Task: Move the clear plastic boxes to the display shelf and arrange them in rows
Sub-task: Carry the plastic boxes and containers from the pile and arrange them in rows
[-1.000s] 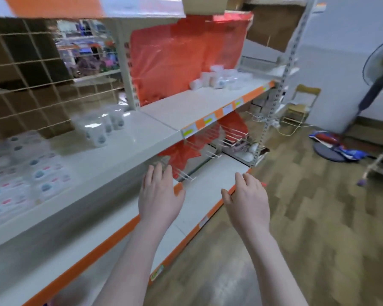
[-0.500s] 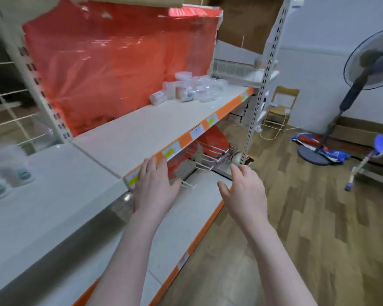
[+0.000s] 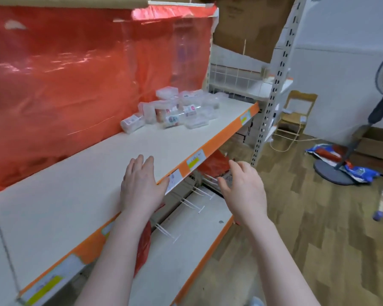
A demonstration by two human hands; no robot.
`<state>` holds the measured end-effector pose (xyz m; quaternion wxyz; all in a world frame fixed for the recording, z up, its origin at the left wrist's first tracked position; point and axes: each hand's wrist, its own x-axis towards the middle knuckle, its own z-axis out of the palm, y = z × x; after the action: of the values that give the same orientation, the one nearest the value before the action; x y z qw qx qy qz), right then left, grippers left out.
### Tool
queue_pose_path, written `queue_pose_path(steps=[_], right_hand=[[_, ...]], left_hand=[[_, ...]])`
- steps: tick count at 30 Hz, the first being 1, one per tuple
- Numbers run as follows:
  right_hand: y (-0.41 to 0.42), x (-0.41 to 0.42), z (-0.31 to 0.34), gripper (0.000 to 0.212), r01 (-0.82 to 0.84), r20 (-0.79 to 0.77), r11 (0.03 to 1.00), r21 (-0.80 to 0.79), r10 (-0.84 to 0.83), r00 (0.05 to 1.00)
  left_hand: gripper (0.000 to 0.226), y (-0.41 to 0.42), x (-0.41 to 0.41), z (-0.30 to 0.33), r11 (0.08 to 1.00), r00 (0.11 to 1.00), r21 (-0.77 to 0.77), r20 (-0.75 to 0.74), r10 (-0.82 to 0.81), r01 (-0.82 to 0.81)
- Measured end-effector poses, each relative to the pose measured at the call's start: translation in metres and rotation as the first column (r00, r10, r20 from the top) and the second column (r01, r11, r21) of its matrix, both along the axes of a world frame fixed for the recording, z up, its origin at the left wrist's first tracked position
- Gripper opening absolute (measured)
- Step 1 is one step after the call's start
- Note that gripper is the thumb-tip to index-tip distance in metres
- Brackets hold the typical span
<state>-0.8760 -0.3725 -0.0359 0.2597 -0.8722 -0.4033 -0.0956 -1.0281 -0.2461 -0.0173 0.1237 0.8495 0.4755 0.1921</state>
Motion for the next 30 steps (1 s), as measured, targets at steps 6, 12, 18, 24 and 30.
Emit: queue_pose_path(steps=[6,12,18,24,30], right_hand=[[0.052,0.127,0.002,0.032,-0.203,0.027,0.979,-0.018,0.203,0.979],[0.098,0.208,0.01,0.039,-0.366,-0.003,0.928,-0.075,0.367,0.93],[0.142,0.238,0.011,0.044,-0.467,-0.062,0.882,-0.07,0.463,0.884],[0.189,0.257,0.008,0.048,-0.504,-0.052,0.858,-0.099,0.502,0.863],[0.233,0.273,0.012,0.051,-0.505,-0.056,0.858,-0.096,0.502,0.863]], left_hand=[[0.064,0.025,0.097,-0.013,0.975,0.974,-0.065,0.059,0.218,-0.214],[0.067,0.028,0.152,-0.01,0.921,0.928,-0.134,0.014,0.372,-0.367],[0.067,0.051,0.18,-0.006,0.884,0.89,-0.116,-0.016,0.455,-0.454],[0.067,0.09,0.199,-0.012,0.882,0.888,-0.124,0.011,0.46,-0.455],[0.068,0.129,0.212,-0.012,0.888,0.894,-0.135,0.033,0.447,-0.439]])
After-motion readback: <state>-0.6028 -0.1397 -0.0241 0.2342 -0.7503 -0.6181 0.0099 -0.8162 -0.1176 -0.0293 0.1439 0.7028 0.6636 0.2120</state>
